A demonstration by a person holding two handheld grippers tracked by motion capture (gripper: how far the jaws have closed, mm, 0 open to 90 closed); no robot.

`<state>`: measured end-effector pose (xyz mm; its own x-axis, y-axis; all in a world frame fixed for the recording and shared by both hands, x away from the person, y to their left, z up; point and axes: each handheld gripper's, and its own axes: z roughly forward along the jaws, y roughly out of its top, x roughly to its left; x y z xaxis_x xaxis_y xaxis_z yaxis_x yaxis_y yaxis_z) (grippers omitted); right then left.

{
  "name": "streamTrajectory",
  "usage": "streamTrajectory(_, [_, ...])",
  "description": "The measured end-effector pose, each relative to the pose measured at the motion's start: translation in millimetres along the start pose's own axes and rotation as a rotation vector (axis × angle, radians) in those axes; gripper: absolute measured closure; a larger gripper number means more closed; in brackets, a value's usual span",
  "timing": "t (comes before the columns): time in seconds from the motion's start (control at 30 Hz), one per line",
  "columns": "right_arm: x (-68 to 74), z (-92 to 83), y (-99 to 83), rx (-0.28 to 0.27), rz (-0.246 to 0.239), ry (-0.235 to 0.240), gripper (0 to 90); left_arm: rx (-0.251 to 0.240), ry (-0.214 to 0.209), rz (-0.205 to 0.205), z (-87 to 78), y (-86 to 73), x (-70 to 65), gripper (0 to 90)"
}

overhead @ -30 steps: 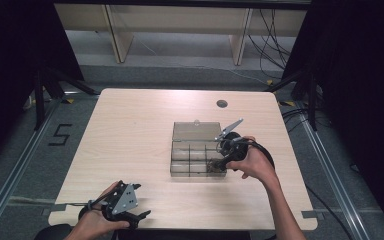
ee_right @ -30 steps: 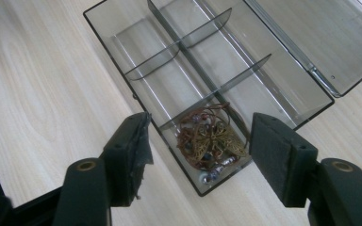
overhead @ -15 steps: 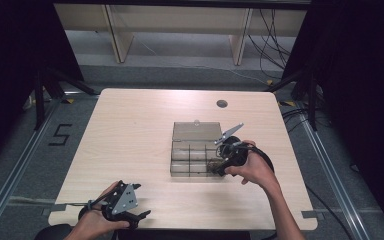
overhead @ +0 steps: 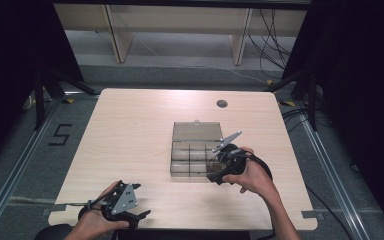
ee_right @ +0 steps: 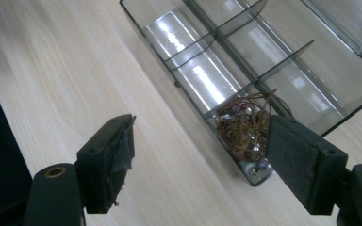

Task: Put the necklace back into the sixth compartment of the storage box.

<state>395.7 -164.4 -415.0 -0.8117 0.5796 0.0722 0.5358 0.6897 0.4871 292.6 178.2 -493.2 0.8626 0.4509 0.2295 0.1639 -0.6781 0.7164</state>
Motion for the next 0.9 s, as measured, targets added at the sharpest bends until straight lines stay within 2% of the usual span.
streamTrajectory(0.1, [3.5, 0.2, -1.0, -0.014, -0.020, -0.007, 25.8, -0.007, 0.007, -0.001, 0.7, -0.3, -0.5, 15.0])
streamTrajectory(0.13, [6.0, -0.7, -1.5, -0.008, -0.003, 0.003, 25.8, -0.005, -0.001, -0.002, 0.8, -0.2, -0.1, 15.0])
streamTrajectory(0.2, [7.3, 0.0, -1.9, -0.022, -0.020, -0.002, 25.2, -0.007, 0.002, -0.001, 1.2, -0.4, -0.4, 15.0])
streamTrajectory(0.23, [9.5, 0.2, -2.4, -0.015, -0.003, 0.003, 25.2, -0.007, 0.002, -0.001, 1.2, -0.5, -0.4, 15.0])
streamTrajectory(0.37, [12.6, 0.6, -3.7, -0.033, -0.025, 0.002, 24.7, -0.008, 0.004, -0.002, 0.7, -0.4, -0.3, 15.0])
streamTrajectory(0.47, [16.7, 0.2, -5.9, -0.025, -0.007, 0.014, 24.6, -0.008, 0.002, 0.000, 0.5, -0.2, -0.2, 15.0])
streamTrajectory(0.57, [18.3, -0.5, -8.0, -0.033, -0.023, 0.006, 24.4, -0.008, 0.005, -0.001, 0.7, -0.3, -0.4, 15.0])
streamTrajectory(0.67, [20.9, -1.4, -10.7, -0.028, -0.007, 0.011, 24.3, -0.008, 0.003, -0.002, 0.7, -0.3, -0.3, 15.0])
streamTrajectory(0.77, [21.9, -0.8, -13.4, -0.036, -0.025, 0.022, 24.2, -0.008, 0.000, -0.002, 1.2, -0.5, 0.0, 15.0])
streamTrajectory(0.9, [23.0, 0.6, -17.5, -0.038, -0.023, 0.013, 24.0, -0.007, 0.003, 0.000, 1.2, -0.5, -0.2, 15.0])
